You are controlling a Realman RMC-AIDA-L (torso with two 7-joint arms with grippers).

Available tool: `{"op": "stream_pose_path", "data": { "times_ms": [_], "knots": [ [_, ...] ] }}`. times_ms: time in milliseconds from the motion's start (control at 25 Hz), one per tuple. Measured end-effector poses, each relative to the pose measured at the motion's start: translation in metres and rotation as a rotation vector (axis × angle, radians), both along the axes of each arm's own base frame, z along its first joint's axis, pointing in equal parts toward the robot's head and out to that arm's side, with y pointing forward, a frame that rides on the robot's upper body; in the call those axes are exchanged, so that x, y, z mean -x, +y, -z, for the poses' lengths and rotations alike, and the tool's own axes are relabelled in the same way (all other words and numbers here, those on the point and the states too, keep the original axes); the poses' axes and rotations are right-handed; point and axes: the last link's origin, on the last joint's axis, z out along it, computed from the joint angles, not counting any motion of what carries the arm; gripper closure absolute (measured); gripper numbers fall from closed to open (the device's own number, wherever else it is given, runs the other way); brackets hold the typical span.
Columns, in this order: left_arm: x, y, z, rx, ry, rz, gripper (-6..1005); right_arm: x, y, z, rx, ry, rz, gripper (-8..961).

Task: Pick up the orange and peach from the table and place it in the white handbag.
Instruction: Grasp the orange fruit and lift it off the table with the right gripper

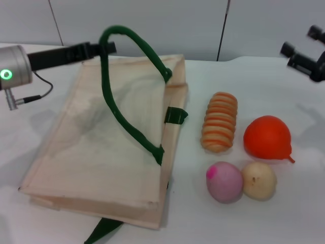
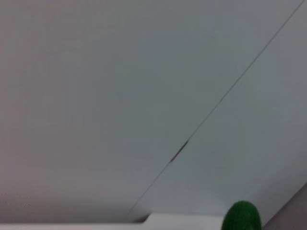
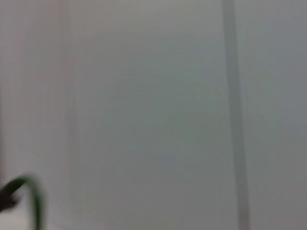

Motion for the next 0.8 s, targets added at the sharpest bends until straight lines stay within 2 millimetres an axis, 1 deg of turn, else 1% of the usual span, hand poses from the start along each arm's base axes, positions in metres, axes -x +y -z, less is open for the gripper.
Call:
{"op": "stream_pose_path", "data": {
  "times_ms": [120, 240, 280, 320, 360, 520, 800],
  "knots": [
    [0.001, -0.004, -0.008, -0.026, -0.042, 0.016, 886, 0.003, -0.004, -0.003, 0.124, -0.060, -0.026, 76],
    [0.001, -0.006, -0.014, -0.045, -0.073, 0.026, 886, 0.002, -0.007, -0.002, 0.236, -0.128, -0.010, 76],
    [0.002, -0.007, -0.016, -0.052, -0.083, 0.025, 886, 0.002, -0.007, -0.002, 0.236, -0.128, -0.010, 76],
    [0.003, -0.008, -0.018, -0.058, -0.091, 0.025, 886, -0.001, -0.007, 0.007, 0.333, -0.197, 0.025, 76],
    [0.003, -0.008, -0.019, -0.061, -0.096, 0.025, 886, -0.001, -0.007, 0.007, 0.333, -0.197, 0.025, 76],
    [0.003, -0.011, -0.026, -0.075, -0.120, 0.043, 886, -0.002, -0.001, 0.017, 0.414, -0.275, 0.088, 77],
    [0.006, -0.014, -0.031, -0.083, -0.127, 0.043, 885, -0.006, -0.003, 0.026, 0.540, -0.362, 0.154, 78]
  ]
}}
